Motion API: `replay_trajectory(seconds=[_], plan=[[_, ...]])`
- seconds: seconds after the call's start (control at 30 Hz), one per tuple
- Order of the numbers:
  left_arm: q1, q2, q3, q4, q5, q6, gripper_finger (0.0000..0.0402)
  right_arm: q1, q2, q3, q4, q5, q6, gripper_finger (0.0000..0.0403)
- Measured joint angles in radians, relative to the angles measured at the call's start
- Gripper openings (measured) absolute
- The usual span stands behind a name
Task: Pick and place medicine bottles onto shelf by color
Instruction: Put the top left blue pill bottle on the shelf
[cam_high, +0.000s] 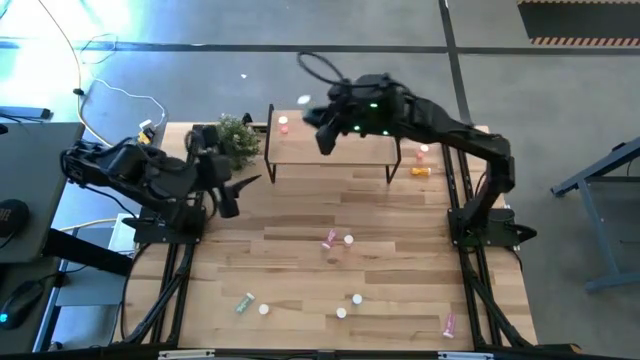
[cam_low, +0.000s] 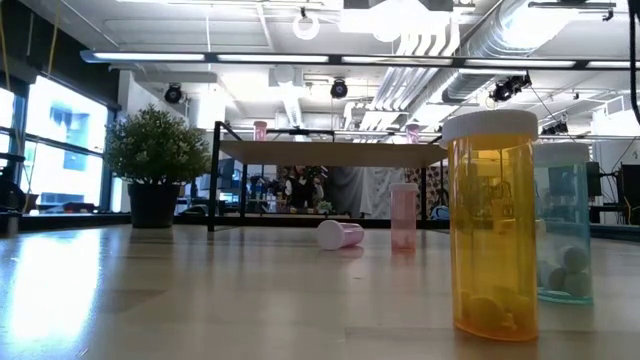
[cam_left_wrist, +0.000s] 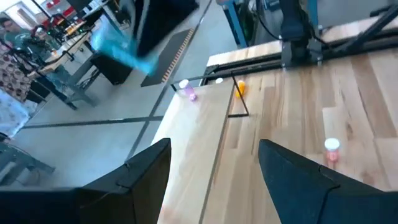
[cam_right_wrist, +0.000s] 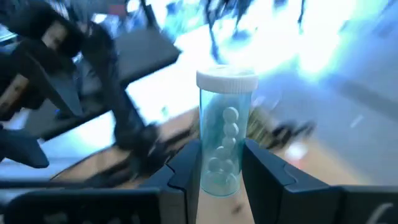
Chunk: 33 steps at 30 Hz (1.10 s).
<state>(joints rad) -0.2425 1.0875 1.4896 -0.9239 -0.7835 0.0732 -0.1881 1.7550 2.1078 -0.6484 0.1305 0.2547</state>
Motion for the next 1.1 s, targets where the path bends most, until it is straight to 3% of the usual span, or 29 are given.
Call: replay_trajectory(seconds=[0.17,0.4,0.63,0.77,0.9,1.1], plan=[[0.0,-0.043,0.0,0.0,0.047,-0.028,0.0231,0.043,-0.073,0.0,0.036,0.203,-0.147,0.0088],[0.0,-0.066,0.0,-0.001,0.084,-0.02,0.0231,0.084,-0.166,-0.041,-0.047,0.411,-0.177,0.0088],[0.0,-0.067,0.0,0.0,0.083,0.008,0.0231,0.076,-0.292,-0.277,-0.039,0.516,-0.081,0.0088],[0.0,-0.067,0.0,0.0,0.038,0.009,0.0231,0.057,-0.365,-0.515,0.135,0.5,-0.038,0.0088],[0.011,-0.067,0.0,0.0,-0.027,-0.005,0.0231,0.05,-0.422,-0.767,0.436,0.449,-0.02,0.0088],[0.07,-0.067,0.0,0.001,-0.035,-0.026,0.0231,0.049,-0.392,-1.071,0.91,0.402,-0.064,0.0088]])
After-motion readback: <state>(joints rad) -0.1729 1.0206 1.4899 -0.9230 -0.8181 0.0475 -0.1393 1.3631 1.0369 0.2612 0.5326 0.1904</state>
